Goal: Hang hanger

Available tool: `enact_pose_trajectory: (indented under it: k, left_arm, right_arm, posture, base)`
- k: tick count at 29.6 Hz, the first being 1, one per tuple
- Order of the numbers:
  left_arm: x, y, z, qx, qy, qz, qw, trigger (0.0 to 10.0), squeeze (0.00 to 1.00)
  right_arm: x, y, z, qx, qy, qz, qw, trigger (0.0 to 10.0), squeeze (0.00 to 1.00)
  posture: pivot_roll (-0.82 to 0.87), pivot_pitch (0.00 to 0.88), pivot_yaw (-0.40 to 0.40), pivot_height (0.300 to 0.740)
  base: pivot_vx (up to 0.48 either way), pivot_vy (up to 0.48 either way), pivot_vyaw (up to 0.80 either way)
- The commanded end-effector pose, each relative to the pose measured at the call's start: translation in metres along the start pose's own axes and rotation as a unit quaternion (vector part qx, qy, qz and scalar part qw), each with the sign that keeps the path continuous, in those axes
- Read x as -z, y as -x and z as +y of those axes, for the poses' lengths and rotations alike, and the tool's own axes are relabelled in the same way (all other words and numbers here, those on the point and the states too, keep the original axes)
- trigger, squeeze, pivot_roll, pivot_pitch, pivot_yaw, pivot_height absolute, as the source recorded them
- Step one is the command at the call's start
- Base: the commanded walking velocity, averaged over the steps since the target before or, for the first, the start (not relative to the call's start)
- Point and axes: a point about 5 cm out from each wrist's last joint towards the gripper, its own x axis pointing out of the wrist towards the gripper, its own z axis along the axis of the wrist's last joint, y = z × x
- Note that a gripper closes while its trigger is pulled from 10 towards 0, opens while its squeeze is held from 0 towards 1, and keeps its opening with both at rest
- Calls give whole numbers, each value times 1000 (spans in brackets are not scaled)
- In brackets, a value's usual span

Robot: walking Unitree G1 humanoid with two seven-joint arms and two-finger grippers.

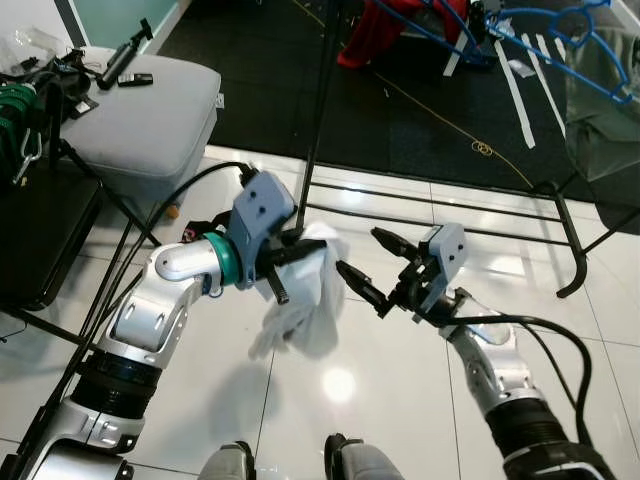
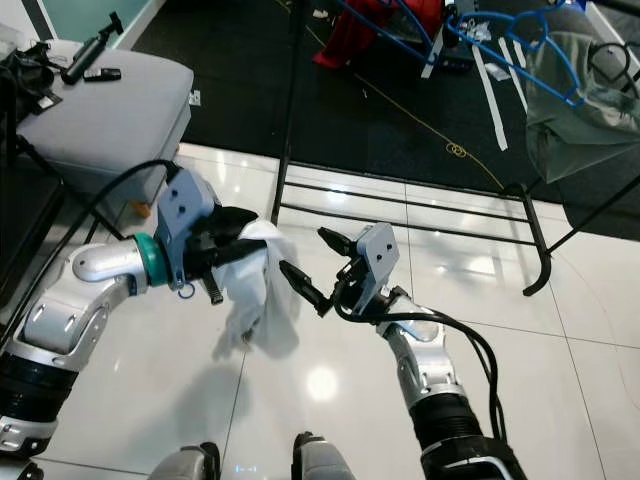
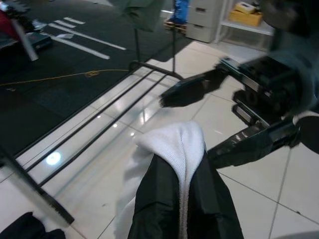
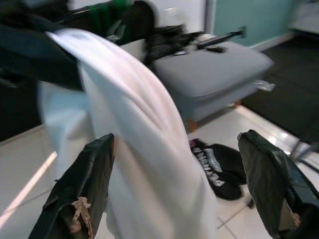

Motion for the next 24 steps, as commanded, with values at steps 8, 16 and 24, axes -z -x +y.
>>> enact_pose_trajectory:
  k: [8,16,24]
  left_arm:
    - [1,-3,-12,42,-46,-6,998,0,0]
    - [4,-1,-16,59,-56,-1,997,0,0]
    - [14,5,-17,62,-65,15,996,0,0]
  right_arm:
    - [2,2,21,-107,-52,27,993,10000,0]
    - [-3,-1,23,-122,-50,23,991,4353,0]
    - [-17,-1,19,-126,-10,24,992,10000,0]
  posture:
    - [-15,111,-43,740]
    - [-11,102,-50,740]
    - [-11,94,-53,740]
  base:
    - [0,0,0]
    - [0,0,0]
    - [0,0,0]
